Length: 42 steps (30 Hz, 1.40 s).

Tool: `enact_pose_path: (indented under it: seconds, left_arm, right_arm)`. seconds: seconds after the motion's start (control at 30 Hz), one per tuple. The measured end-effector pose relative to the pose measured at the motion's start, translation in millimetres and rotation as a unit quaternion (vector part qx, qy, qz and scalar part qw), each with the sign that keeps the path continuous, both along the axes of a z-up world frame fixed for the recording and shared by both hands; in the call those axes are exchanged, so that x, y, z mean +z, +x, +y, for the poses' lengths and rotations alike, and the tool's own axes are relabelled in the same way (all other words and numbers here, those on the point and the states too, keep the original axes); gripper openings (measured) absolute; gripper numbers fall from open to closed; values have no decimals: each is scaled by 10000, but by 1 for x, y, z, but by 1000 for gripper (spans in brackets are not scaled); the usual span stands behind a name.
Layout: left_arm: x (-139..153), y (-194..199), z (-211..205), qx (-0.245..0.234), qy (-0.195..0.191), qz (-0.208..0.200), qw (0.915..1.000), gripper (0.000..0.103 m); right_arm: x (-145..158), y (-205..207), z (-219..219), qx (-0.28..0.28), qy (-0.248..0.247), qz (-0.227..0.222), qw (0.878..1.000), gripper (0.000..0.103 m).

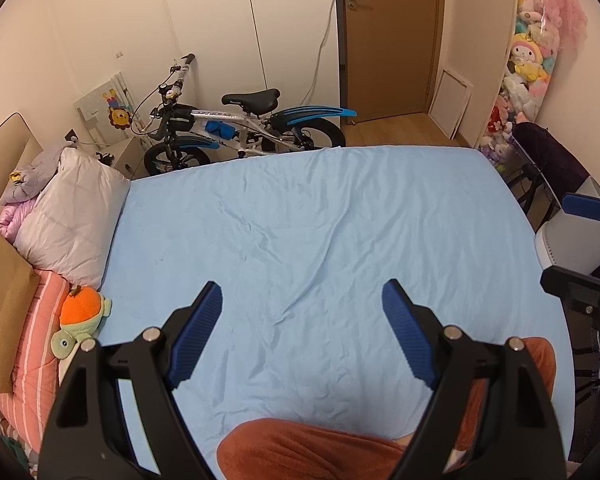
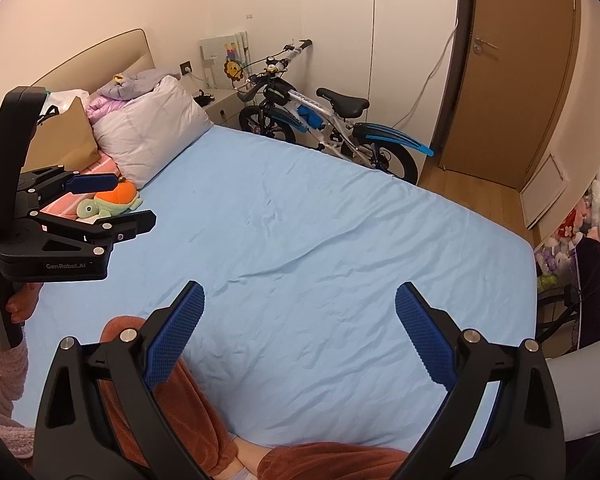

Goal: Collect trash

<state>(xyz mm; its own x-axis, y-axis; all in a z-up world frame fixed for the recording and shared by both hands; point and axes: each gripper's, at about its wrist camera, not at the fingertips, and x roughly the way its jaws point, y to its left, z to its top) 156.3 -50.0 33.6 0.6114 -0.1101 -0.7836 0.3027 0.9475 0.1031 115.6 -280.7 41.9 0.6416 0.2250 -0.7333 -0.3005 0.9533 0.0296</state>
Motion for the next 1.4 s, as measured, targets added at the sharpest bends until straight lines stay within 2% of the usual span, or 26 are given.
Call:
enact_pose_path:
  seconds: [0.37,1.4]
  left_arm:
    - [28,11,-15,3,-25,-303,9995,82]
    - [32,18,-26,-45,23,-330,9994,82]
  right_arm:
    - [15,25,-15,-218,94,-128,9996,93]
    - [22,30,-22,-340,176,-214,9990,93]
